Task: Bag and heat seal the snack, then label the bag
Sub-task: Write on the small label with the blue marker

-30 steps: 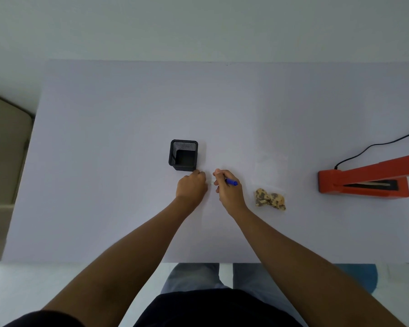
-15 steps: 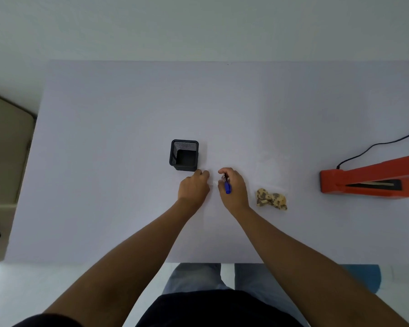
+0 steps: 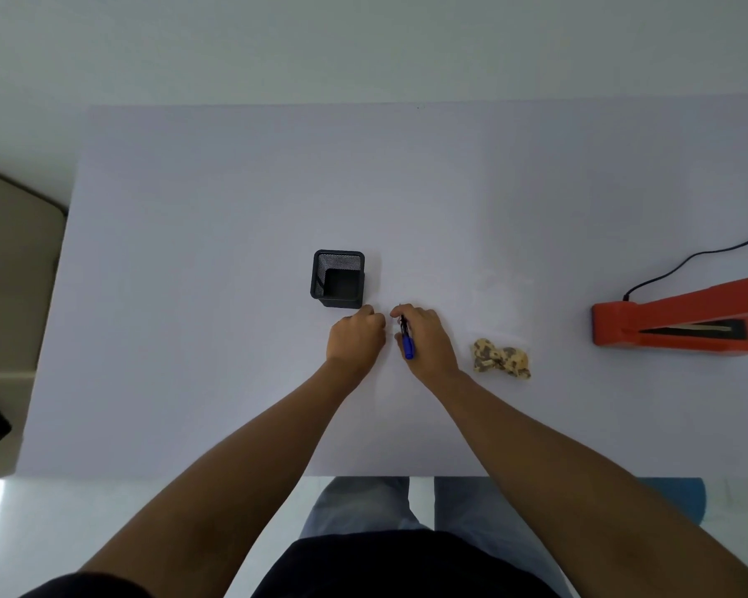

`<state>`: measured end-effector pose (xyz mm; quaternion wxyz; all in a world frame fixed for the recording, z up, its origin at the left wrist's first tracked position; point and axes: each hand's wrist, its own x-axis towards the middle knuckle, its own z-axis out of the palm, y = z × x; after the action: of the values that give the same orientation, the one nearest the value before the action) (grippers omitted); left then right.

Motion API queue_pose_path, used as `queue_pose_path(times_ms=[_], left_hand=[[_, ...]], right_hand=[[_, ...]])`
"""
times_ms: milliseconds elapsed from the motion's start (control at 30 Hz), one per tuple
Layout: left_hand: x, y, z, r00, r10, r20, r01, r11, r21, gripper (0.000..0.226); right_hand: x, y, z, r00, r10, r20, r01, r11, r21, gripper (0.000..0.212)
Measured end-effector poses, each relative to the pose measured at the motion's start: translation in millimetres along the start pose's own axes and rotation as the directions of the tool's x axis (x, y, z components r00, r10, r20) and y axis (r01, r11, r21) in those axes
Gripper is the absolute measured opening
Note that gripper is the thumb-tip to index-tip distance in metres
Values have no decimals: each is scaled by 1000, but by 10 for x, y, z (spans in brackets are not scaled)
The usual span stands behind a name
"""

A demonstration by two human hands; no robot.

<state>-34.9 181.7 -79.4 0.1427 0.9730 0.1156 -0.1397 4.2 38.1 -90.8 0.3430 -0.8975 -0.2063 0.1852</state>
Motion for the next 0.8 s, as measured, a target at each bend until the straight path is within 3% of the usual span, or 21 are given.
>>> queue_pose_path(times_ms=[167,333,533,800], left_hand=[[-24,-13,16,1000,-6,-15,5,999,-42,15],[-18,-26,26,999,41,-11,-41,998,-39,22],[15,-24,-34,994,104,31,-105,994,32,16],[-23,85,-65,990,143,17,-143,990,3,14]], right_hand=[[36,25,39,999,-28,29,29,999,-40,47],[69,21,22,998,-41,44,42,999,-21,31],[104,28,0,992,79,98,-88,991,101,26],[82,73,44,995,63,77,-75,985,158,20]])
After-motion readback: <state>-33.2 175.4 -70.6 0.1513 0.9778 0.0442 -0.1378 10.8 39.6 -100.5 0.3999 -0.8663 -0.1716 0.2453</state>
